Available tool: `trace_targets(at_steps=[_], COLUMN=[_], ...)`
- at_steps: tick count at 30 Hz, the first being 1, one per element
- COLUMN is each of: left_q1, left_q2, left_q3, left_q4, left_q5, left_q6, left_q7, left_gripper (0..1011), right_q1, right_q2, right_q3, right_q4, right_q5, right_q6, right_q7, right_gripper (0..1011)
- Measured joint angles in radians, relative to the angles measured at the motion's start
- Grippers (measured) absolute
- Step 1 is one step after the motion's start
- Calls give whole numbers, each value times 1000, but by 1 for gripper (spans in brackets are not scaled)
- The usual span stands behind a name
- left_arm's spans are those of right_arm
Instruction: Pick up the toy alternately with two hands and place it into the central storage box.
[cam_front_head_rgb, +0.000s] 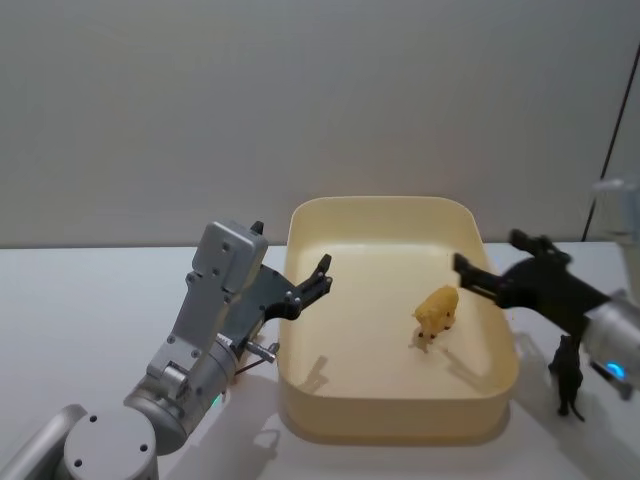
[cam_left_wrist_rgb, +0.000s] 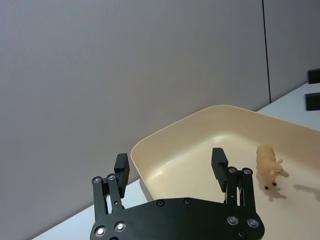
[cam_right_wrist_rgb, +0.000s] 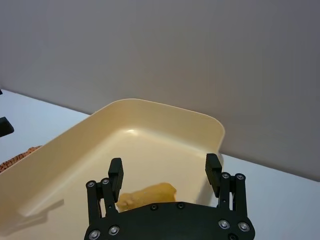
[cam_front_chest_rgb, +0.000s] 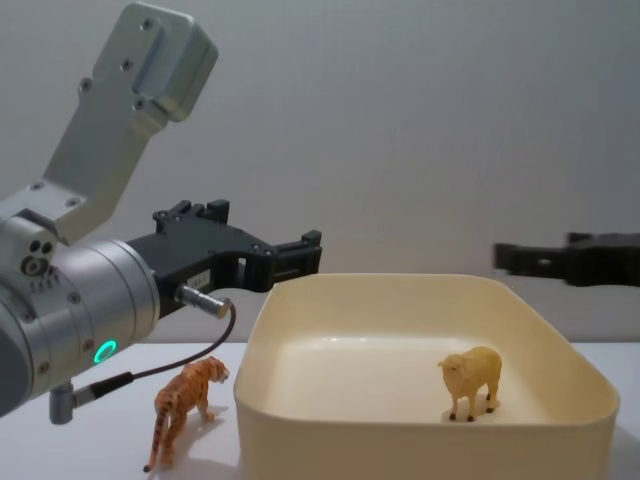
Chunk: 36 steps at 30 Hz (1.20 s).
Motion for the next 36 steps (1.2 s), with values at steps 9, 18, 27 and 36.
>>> trace_targets(at_steps=[9, 18, 27, 36], left_q1=[0, 0, 0, 0], left_q2=[0, 0, 0, 0], left_q3=[0, 0, 0, 0], left_q4=[0, 0, 0, 0], left_q5=[0, 0, 0, 0], left_q6=[0, 0, 0, 0], left_q7=[0, 0, 0, 0], left_gripper=[1002, 1002, 1001, 1002], right_q1=[-171, -295, -400, -453], right_q2=[96, 155, 197, 215], right_q3=[70, 118, 156, 170], right_q4=[-170, -269, -324, -333], right_q5=[99, 166, 205, 213], right_q6=[-11, -17, -17, 1], right_q7=[-98, -159, -207, -234], right_gripper=[1001, 1001, 1001, 1001])
